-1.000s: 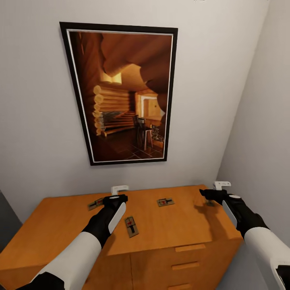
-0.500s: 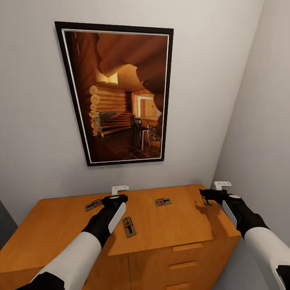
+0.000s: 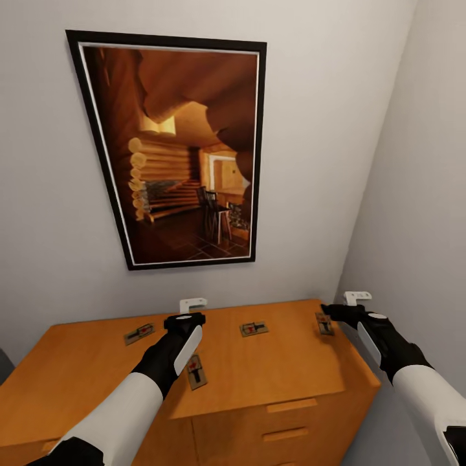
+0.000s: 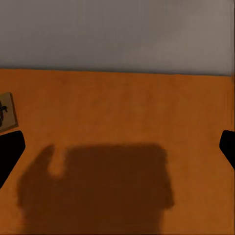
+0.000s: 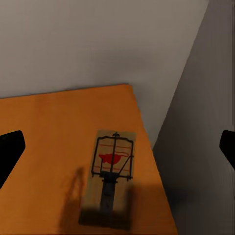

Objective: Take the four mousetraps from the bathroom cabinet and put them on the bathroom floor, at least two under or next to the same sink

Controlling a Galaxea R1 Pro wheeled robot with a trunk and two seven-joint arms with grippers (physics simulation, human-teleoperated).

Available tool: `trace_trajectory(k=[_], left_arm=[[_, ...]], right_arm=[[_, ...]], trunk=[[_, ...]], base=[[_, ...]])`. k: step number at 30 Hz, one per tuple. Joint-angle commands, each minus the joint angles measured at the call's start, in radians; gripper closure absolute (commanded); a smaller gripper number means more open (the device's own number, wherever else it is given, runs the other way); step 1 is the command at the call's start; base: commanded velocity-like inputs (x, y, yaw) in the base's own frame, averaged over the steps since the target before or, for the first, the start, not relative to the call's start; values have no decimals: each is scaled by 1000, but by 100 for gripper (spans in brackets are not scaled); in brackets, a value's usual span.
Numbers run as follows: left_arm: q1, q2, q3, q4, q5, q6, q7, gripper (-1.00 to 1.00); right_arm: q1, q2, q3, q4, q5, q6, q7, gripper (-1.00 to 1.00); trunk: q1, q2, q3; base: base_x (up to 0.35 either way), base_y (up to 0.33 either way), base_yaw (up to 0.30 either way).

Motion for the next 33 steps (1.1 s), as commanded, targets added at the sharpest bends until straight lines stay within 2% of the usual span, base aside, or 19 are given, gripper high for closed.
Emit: trace_trajectory(k=[1,22,33], left_arm=[[-1,0,-3,-1,7,3,8,-100],[-1,0,-4,0,7,4,8,-100],[-1,0,-4,0,7,5,8,-100]], right_arm=[[-1,-1,1,-2,-10,6,1,-100],[-1,1,2,-1,-9,7,2,-100],[-1,1,3,32,-5,24,1,-100]], trunk=[[1,-2,-2],[1,-2,-2],[1,-2,-2]], base=[[93,-111,0],[12,-15,0],[0,0,0]])
